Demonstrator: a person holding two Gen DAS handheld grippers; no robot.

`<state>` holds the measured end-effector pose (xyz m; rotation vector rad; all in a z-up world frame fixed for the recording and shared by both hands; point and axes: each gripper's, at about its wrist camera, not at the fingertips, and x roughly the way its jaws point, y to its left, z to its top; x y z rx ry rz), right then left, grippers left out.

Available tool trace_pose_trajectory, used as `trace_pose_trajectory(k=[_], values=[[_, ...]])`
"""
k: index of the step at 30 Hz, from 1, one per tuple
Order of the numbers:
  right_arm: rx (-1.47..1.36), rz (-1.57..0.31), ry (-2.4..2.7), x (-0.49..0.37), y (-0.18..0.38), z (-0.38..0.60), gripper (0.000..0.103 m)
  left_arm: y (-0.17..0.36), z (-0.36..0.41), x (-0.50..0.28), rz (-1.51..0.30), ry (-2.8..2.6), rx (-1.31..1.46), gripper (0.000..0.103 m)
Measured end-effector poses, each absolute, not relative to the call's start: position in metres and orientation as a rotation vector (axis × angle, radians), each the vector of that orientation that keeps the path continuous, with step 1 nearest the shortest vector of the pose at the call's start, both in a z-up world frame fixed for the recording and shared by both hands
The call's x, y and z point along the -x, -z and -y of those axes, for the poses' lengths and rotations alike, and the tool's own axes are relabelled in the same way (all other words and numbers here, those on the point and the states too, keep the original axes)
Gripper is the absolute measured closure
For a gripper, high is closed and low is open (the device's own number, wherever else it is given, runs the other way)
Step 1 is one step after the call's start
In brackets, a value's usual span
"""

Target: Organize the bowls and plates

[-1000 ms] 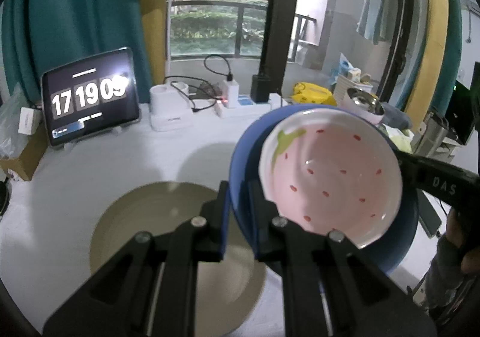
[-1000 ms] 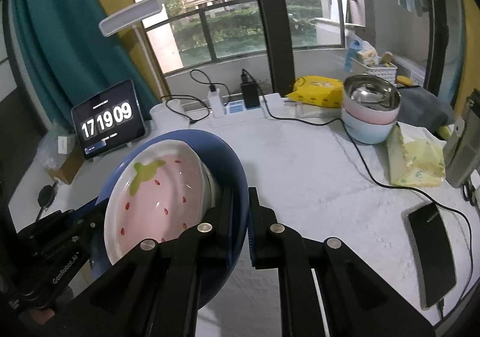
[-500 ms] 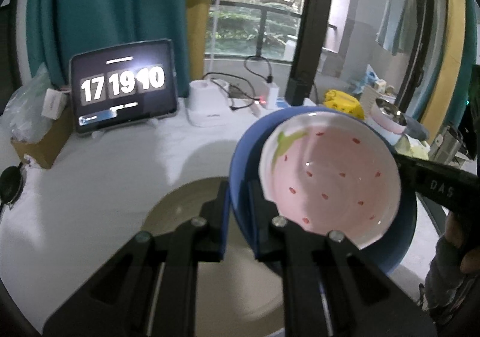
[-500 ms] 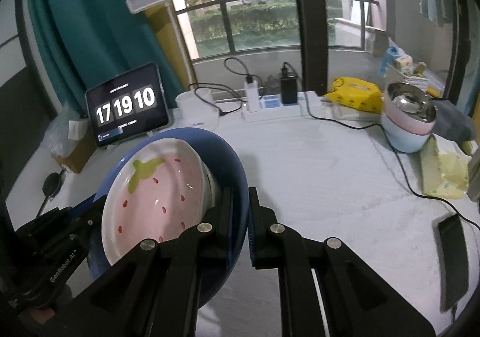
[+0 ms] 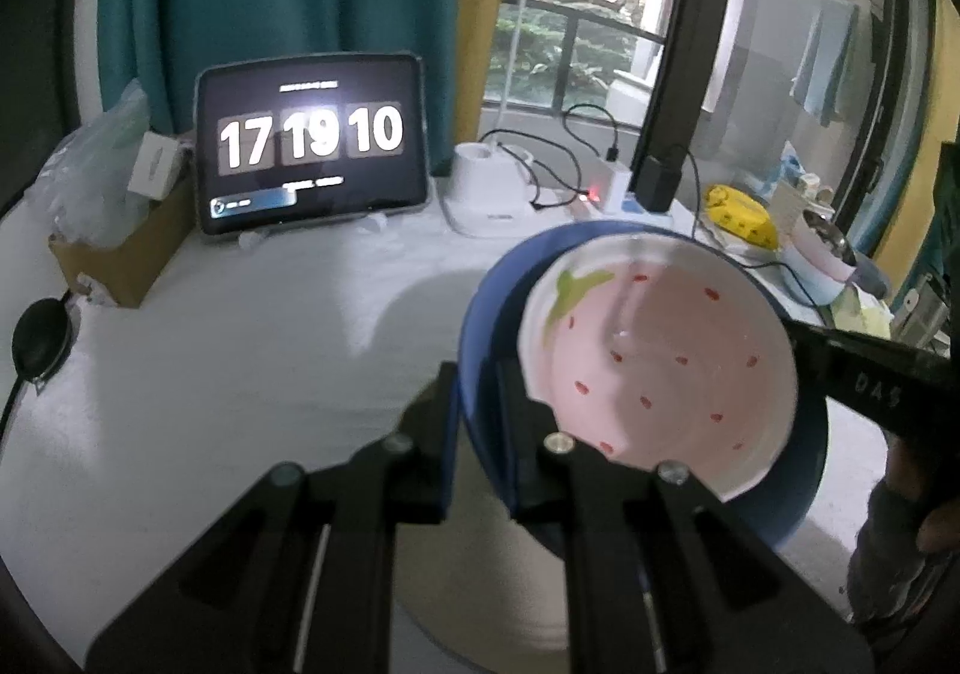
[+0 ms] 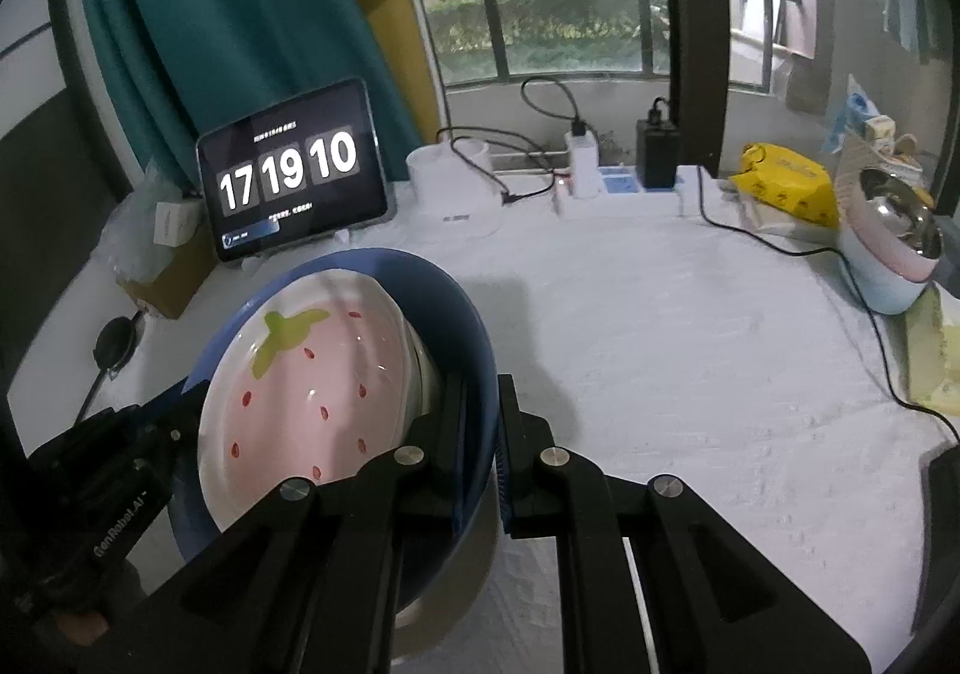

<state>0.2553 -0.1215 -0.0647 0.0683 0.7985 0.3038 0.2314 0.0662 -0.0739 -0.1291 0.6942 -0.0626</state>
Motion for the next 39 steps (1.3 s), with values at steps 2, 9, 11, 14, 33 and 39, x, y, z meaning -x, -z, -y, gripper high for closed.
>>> trace_pose_trajectory(k=[2, 9, 11, 14, 33, 39], values=[[-0.067, -0.811, -0.309, -0.258, 0.069, 0.117, 0.093, 0.076, -0.070, -0.232, -0.699, 0.056, 0.131, 0.093], [-0.078, -0.846, -0.309, -0.264, 0.078, 0.112, 0.093, 0.079, -0.073, -0.232, -0.703, 0.051, 0.126, 0.093], [-0.081, -0.854, -0.304, -0.265, 0.080, 0.114, 0.092, 0.079, -0.071, -0.233, -0.701, 0.052, 0.122, 0.092], [-0.081, -0.866, -0.290, -0.267, 0.083, 0.116, 0.092, 0.078, -0.069, -0.235, -0.696, 0.063, 0.121, 0.090], [-0.029, -0.843, -0.241, -0.260, 0.086, 0.128, 0.071, 0.074, -0.064, -0.220, -0.658, 0.024, 0.069, 0.068], [0.007, -0.799, -0.213, -0.247, 0.080, 0.130, 0.068, 0.069, -0.067, -0.208, -0.633, 0.004, 0.075, 0.055]])
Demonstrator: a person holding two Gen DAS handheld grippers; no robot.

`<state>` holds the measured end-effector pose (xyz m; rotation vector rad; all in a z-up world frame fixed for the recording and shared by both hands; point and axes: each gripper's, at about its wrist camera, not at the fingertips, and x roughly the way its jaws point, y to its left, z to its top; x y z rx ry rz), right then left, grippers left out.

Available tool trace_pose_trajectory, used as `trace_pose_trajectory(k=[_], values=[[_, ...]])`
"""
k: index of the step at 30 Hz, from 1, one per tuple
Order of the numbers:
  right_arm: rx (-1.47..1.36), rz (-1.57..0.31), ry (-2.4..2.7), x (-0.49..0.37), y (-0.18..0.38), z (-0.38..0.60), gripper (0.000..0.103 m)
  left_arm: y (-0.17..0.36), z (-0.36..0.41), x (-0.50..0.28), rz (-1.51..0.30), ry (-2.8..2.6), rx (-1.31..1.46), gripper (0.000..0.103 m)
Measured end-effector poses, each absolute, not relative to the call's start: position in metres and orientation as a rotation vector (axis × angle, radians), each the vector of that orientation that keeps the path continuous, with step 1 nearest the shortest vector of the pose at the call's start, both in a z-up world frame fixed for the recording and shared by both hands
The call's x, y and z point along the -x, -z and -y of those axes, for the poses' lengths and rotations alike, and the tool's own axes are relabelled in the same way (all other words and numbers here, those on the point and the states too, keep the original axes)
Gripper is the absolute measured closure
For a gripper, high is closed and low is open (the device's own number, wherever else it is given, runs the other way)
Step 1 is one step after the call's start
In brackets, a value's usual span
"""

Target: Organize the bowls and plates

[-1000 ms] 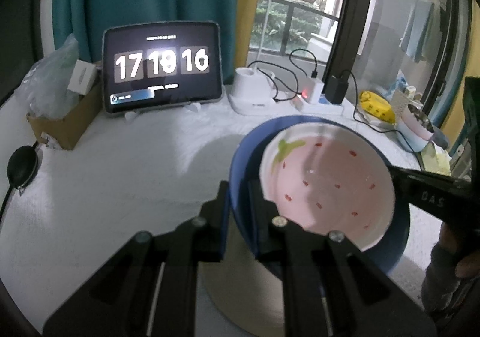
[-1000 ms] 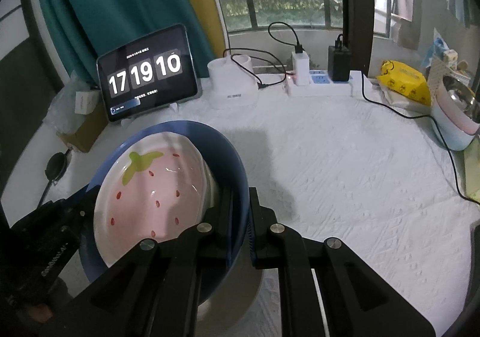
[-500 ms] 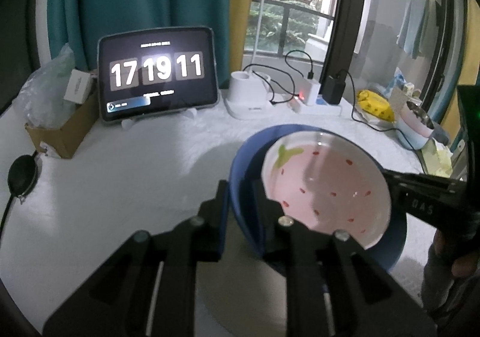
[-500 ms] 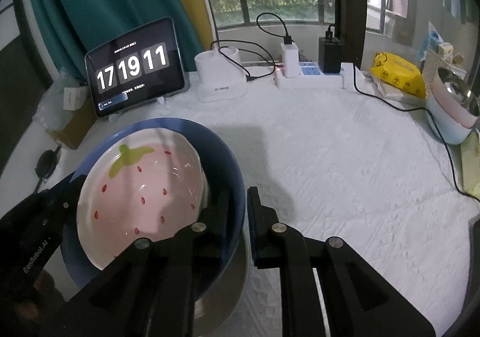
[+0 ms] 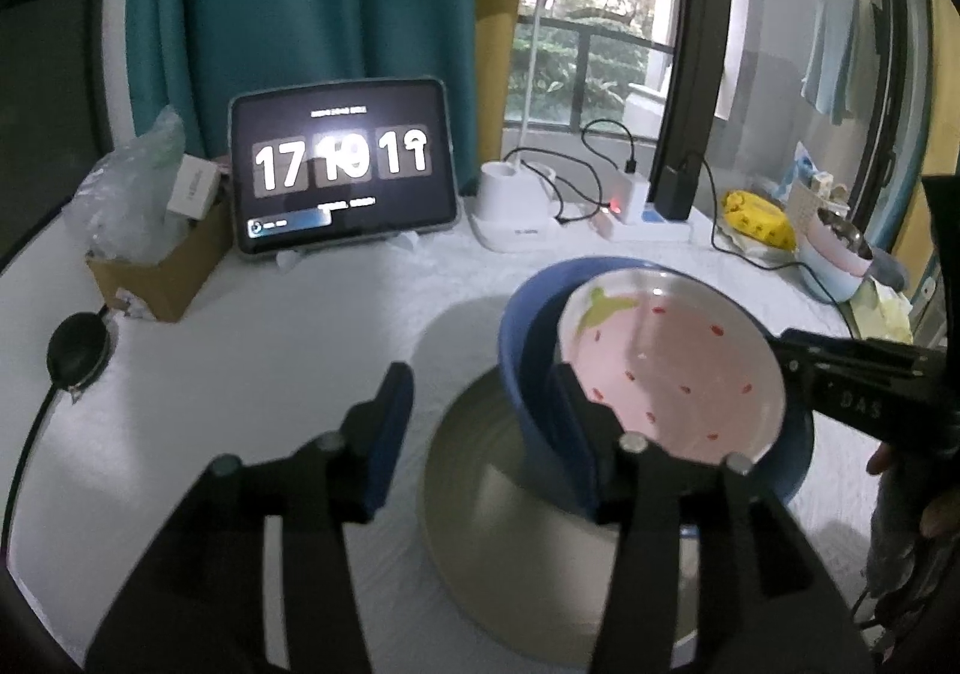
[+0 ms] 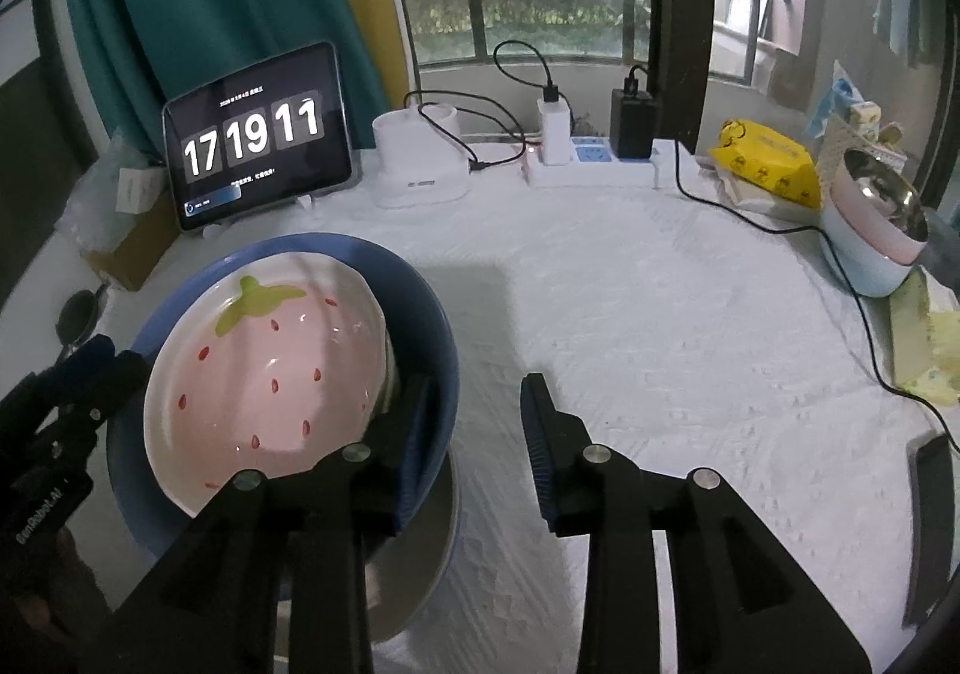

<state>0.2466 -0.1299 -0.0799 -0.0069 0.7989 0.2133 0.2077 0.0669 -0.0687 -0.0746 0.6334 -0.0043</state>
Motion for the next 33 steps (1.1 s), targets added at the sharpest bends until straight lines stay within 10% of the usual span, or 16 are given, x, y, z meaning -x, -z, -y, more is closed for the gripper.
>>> trace_pose_trajectory(k=[24, 26, 28, 33], values=[[0.041, -0.689, -0.174, -0.183, 0.052, 0.148, 0.058, 0.043, -0.046, -0.148, -0.537, 0.076, 0.069, 0.054], [0.038, -0.679, -0.169, -0.177, 0.050, 0.151, 0.058, 0.041, -0.043, -0.144, -0.533, 0.080, 0.069, 0.050], [0.034, -0.669, -0.163, -0.170, 0.048, 0.155, 0.058, 0.039, -0.042, -0.137, -0.521, 0.087, 0.076, 0.024], [0.037, -0.640, -0.154, -0.154, 0.041, 0.162, 0.058, 0.032, -0.040, -0.124, -0.498, 0.087, 0.081, 0.021]])
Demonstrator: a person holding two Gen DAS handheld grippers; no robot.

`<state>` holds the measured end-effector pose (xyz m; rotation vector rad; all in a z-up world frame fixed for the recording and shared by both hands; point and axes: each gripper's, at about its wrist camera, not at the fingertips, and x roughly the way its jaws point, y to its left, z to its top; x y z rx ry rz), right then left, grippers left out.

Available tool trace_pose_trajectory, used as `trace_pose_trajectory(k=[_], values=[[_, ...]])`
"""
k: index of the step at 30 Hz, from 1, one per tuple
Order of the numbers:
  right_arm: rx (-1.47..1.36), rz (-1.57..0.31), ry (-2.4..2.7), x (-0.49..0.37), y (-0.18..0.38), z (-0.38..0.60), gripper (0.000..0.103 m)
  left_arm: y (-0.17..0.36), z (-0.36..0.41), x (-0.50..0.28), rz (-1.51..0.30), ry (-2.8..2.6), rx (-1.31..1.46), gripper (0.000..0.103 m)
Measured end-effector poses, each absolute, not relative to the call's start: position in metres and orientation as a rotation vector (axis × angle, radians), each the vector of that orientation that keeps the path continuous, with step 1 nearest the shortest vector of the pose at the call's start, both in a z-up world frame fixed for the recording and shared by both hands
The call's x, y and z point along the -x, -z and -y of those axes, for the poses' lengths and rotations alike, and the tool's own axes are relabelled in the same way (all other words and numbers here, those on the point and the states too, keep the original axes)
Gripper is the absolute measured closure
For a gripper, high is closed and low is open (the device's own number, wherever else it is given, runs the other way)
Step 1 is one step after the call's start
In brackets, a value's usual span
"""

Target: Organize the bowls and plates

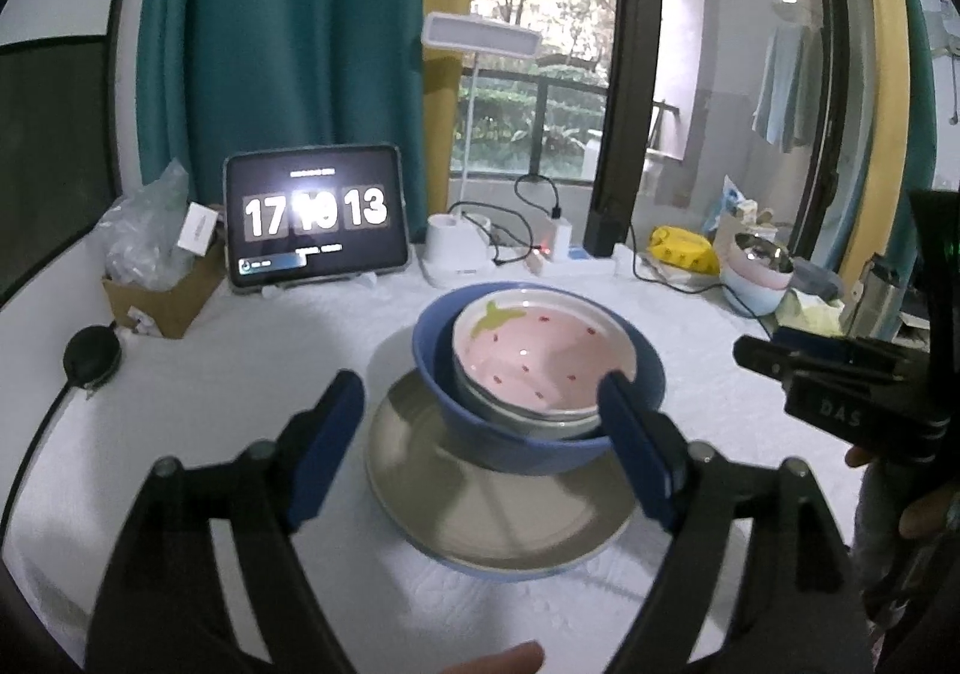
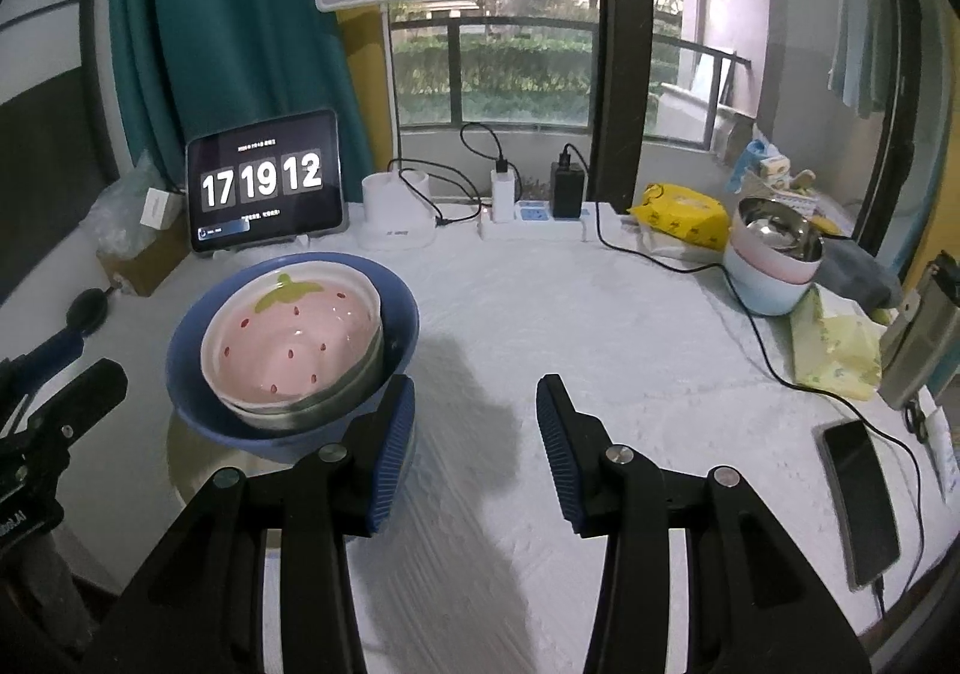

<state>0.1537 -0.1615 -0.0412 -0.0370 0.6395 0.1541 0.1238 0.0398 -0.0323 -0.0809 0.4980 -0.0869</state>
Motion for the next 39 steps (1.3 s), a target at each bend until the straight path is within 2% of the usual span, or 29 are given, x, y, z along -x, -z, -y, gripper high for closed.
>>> trace_pose_trajectory(k=[8, 19, 39], values=[[0.044, -0.590, -0.137, -0.126, 0.029, 0.170, 0.058, 0.022, -0.033, -0.095, -0.448, 0.104, 0.072, 0.013], [0.027, -0.534, -0.131, -0.090, 0.010, 0.184, 0.058, -0.001, -0.030, -0.065, -0.386, 0.109, 0.111, 0.012], [0.043, -0.338, -0.058, -0.026, -0.044, 0.210, 0.058, -0.042, -0.008, -0.028, -0.272, 0.124, 0.016, 0.012]])
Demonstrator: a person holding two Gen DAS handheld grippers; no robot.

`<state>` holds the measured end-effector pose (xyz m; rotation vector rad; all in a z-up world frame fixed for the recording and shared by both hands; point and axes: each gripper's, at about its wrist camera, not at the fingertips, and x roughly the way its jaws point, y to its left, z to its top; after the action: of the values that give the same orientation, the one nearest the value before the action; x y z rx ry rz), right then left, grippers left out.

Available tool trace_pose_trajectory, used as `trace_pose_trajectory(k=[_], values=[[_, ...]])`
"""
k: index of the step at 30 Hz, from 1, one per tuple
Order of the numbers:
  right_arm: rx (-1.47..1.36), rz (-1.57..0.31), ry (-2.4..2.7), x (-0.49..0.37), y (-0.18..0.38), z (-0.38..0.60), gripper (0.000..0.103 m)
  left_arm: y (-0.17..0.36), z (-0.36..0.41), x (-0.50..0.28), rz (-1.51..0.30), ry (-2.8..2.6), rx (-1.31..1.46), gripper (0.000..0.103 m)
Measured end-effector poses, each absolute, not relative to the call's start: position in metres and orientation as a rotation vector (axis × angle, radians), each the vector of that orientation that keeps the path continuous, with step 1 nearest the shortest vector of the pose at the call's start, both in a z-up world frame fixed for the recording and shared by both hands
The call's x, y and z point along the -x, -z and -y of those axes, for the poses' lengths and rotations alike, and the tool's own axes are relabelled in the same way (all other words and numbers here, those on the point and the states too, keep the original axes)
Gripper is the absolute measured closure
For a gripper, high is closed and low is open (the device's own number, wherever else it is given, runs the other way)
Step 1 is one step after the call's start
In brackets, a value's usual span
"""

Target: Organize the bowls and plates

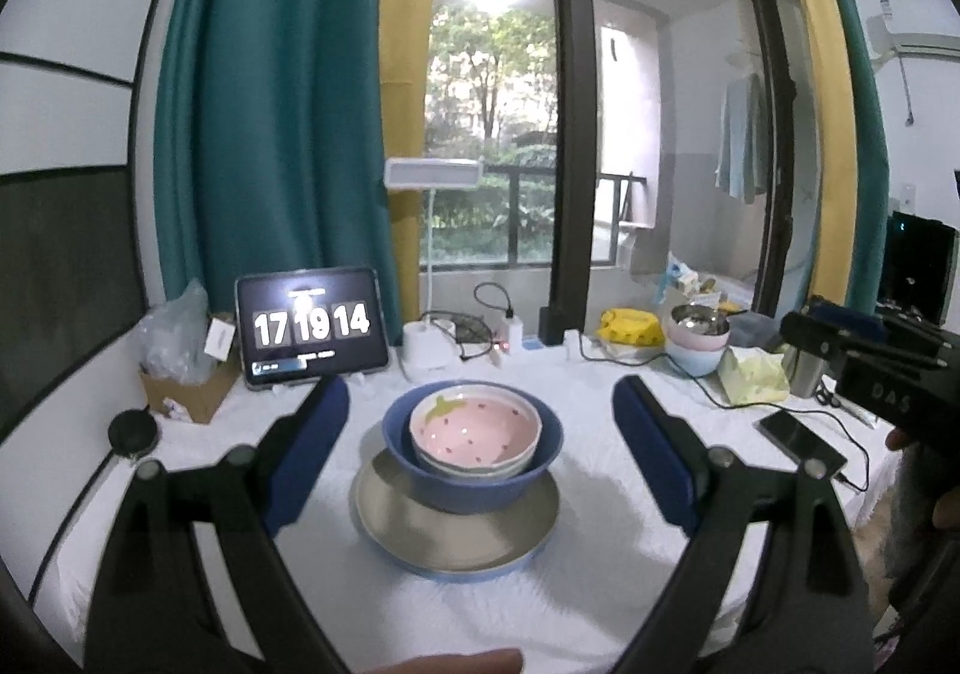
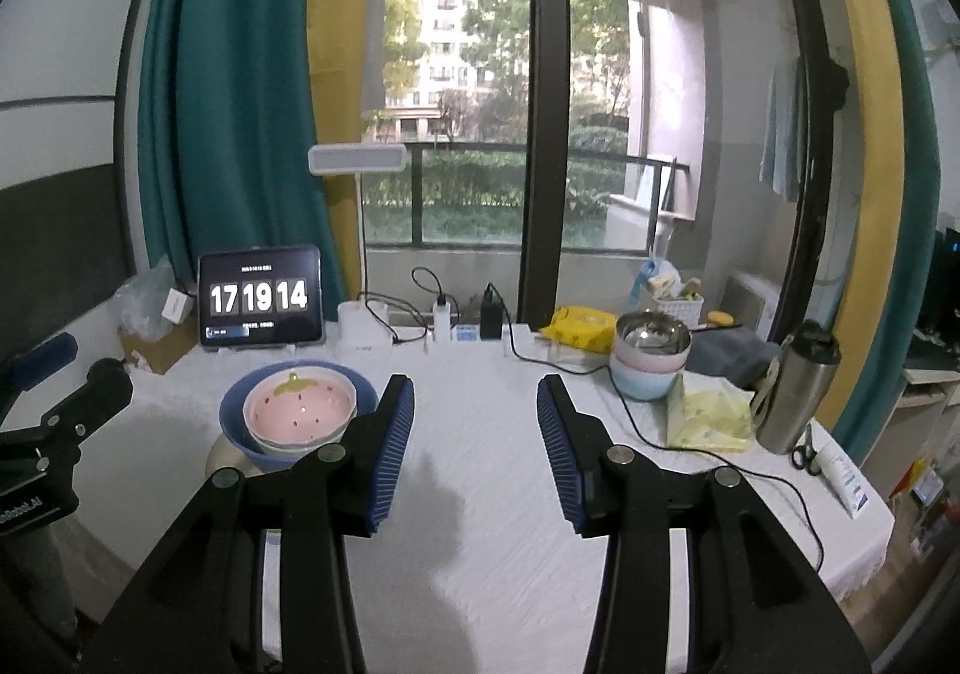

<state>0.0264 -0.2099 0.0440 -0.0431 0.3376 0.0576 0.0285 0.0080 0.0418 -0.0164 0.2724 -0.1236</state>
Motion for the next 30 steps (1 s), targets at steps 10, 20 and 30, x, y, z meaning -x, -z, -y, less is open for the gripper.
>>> trace_pose_trajectory(k=[10, 20, 30], values=[[0.039, -0.315, -0.042, -0.017, -0.052, 0.210, 0.057, -0.056, -0.016, -0.021, -0.232, 0.095, 0.024, 0.012], [0.040, -0.328, -0.046, -0.020, -0.051, 0.208, 0.057, -0.054, -0.017, -0.023, -0.236, 0.090, 0.027, 0.012], [0.036, -0.334, -0.041, -0.023, -0.050, 0.210, 0.057, -0.050, -0.017, -0.025, -0.243, 0.091, 0.029, 0.012]])
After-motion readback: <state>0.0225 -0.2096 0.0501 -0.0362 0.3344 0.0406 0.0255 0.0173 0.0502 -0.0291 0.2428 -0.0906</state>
